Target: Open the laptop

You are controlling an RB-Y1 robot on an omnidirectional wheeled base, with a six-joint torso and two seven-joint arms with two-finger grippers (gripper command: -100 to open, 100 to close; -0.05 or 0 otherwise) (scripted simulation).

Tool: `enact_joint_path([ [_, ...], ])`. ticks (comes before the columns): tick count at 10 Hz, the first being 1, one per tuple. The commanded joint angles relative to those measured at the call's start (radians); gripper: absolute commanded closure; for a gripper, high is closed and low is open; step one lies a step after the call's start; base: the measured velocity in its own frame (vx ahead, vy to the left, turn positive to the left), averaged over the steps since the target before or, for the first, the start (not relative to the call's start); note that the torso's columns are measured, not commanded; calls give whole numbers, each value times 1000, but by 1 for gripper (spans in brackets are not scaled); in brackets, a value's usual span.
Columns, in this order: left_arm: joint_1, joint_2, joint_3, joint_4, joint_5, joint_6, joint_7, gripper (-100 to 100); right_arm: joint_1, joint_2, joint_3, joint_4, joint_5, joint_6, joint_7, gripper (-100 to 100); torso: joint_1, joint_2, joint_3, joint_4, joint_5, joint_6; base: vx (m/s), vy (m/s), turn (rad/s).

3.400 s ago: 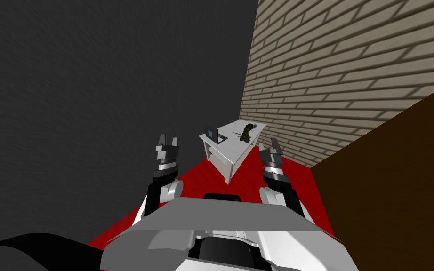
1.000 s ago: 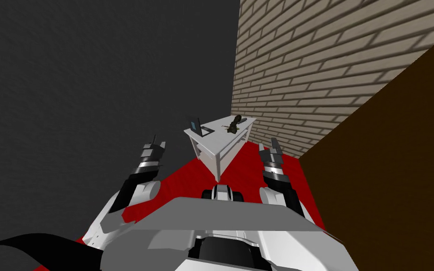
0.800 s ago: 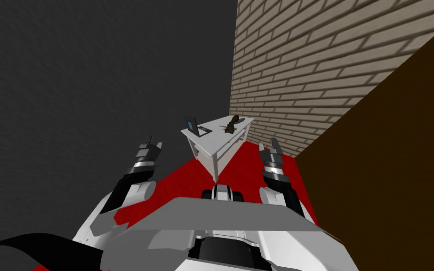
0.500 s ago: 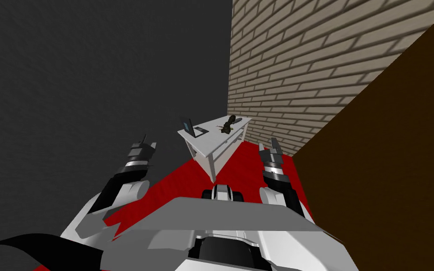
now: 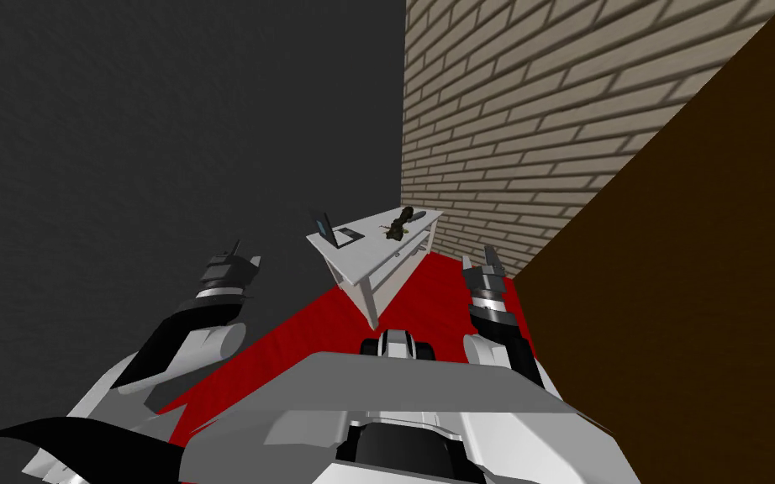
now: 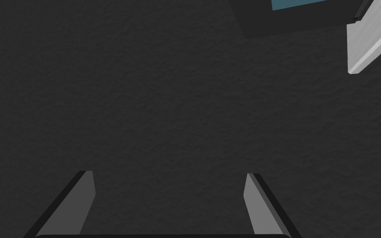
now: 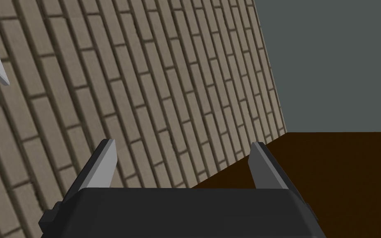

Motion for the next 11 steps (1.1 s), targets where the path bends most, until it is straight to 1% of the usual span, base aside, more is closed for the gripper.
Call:
enact_joint_path([
  [1, -4, 29, 70, 24, 33, 56, 21, -100, 0, 0, 0, 0, 0, 0, 0, 0, 1, 1, 1, 0, 0, 0, 44, -131, -64],
  [2, -4, 29, 76, 24, 33, 56, 21, -100, 0, 0, 0, 0, 0, 0, 0, 0, 1, 1, 1, 0, 0, 0, 52, -109, -24],
  [3, -7, 48, 115, 43, 55, 88, 36, -100, 0, 0, 0, 0, 0, 0, 0, 0, 2, 1, 0, 0, 1, 0, 59, -147, -61],
  [4, -11, 65, 144, 63, 78, 119, 52, -100, 0, 0, 0, 0, 0, 0, 0, 0, 0, 0, 0, 0, 0, 0, 121, -191, -85],
  [5, -11, 65, 162, 63, 78, 119, 52, -100, 0, 0, 0, 0, 0, 0, 0, 0, -2, -3, -2, -1, -1, 0, 106, -132, -15],
  [6, -14, 81, 196, 84, 100, 150, 70, -100, 0, 0, 0, 0, 0, 0, 0, 0, 2, -1, -1, -1, 0, 0, 94, -106, -36],
  [7, -14, 81, 202, 84, 100, 150, 70, -100, 0, 0, 0, 0, 0, 0, 0, 0, 4, 1, 0, 0, 1, 0, 78, -85, -22],
  [9, -23, 110, 271, 130, 145, 206, 109, -100, 0, 0, 0, 0, 0, 0, 0, 0, 1, 1, 1, 0, 0, 0, 133, -133, -48],
  [11, -34, 135, 340, 181, 190, 258, 153, -100, 0, 0, 0, 0, 0, 0, 0, 0, -2, -4, -2, -1, -1, 0, 211, -181, -47],
])
